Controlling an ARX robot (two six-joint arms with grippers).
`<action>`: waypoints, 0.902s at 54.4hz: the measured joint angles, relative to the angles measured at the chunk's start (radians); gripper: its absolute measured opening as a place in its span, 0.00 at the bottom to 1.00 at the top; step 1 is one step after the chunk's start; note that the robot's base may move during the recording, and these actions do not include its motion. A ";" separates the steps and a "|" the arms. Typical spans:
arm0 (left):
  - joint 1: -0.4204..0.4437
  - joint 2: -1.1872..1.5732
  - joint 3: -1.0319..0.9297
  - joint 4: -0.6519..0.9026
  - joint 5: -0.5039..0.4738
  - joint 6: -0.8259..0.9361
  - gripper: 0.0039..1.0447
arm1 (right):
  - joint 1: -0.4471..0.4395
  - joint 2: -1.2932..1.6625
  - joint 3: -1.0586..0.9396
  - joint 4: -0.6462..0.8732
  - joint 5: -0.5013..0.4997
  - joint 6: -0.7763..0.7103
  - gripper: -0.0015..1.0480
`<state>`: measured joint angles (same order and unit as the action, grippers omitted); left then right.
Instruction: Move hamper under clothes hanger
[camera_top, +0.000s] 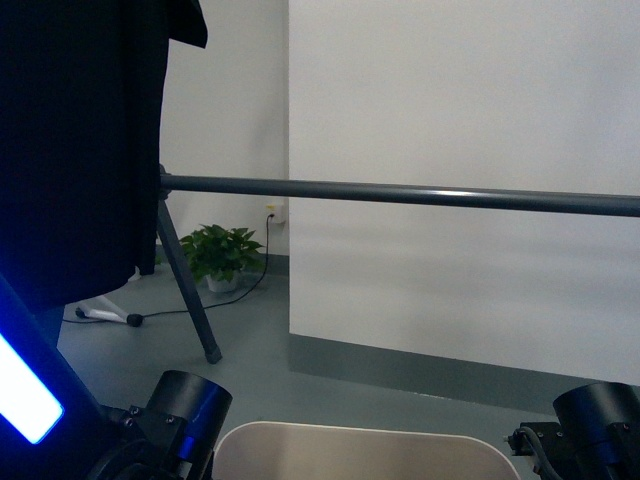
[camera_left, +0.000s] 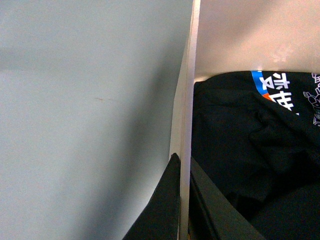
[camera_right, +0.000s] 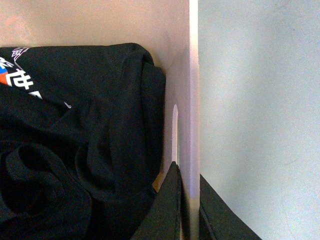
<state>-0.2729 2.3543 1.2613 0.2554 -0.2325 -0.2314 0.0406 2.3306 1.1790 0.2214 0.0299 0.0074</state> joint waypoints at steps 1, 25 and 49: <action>0.002 0.000 0.000 0.000 0.000 0.000 0.04 | 0.002 0.000 0.000 0.000 -0.002 0.000 0.03; -0.015 0.000 0.000 0.000 0.011 0.000 0.04 | -0.016 0.000 0.000 0.000 0.010 0.000 0.03; 0.010 0.000 -0.001 0.000 -0.004 0.000 0.04 | 0.010 0.000 0.000 0.000 -0.010 0.000 0.03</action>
<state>-0.2630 2.3543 1.2602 0.2554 -0.2363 -0.2310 0.0502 2.3306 1.1786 0.2214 0.0200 0.0078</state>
